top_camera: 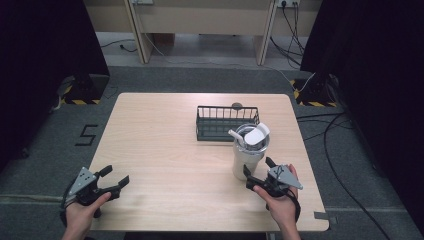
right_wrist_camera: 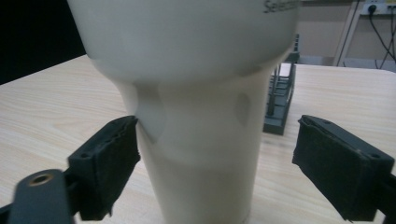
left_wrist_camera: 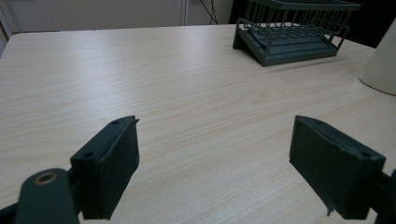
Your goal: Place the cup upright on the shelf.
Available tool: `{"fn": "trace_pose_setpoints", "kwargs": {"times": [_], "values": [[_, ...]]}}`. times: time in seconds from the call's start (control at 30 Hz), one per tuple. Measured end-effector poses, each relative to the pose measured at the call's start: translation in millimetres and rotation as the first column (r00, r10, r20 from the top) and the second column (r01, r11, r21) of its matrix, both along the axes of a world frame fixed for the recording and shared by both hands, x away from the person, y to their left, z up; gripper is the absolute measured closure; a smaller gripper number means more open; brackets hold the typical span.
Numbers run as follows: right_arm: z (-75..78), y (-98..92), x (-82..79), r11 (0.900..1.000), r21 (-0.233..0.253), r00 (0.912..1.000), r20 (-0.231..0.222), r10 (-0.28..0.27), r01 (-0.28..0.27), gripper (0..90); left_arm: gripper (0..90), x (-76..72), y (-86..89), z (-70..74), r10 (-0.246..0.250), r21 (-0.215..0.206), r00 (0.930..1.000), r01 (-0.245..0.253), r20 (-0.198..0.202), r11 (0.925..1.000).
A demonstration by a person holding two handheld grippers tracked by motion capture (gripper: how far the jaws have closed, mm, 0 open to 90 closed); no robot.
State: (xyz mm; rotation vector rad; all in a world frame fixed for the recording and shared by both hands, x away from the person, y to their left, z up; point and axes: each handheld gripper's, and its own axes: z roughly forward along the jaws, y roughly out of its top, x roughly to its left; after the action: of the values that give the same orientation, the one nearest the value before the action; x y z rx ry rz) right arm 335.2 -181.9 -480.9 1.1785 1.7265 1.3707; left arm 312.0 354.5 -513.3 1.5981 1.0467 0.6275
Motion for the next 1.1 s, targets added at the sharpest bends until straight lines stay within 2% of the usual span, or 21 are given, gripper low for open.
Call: {"fn": "trace_pose_setpoints", "kwargs": {"times": [0.23,0.6,1.0,1.1], "values": [[-2.3,8.7,11.7,1.0,-0.007,0.9996,-0.002,0.027,-0.027,10.9,15.2,-0.2,-0.2,0.3,-0.001,0.003,1.0,0.001,0.002,1.0],[-2.0,18.9,28.5,0.999,-0.022,0.9994,0.012,0.033,-0.033,8.5,15.3,-0.2,-0.6,0.4,-0.005,0.008,1.0,0.005,0.001,1.0],[-5.7,24.7,39.7,0.999,-0.033,0.9993,0.022,0.03,-0.029,9.3,15.4,0.0,-1.3,0.2,-0.009,0.005,1.0,0.009,0.0,0.9999],[-6.5,24.3,39.2,0.999,-0.039,0.9986,0.038,0.036,-0.035,10.1,15.5,0.3,-1.4,-0.1,-0.009,0.001,1.0,0.009,0.0,1.0]]}}
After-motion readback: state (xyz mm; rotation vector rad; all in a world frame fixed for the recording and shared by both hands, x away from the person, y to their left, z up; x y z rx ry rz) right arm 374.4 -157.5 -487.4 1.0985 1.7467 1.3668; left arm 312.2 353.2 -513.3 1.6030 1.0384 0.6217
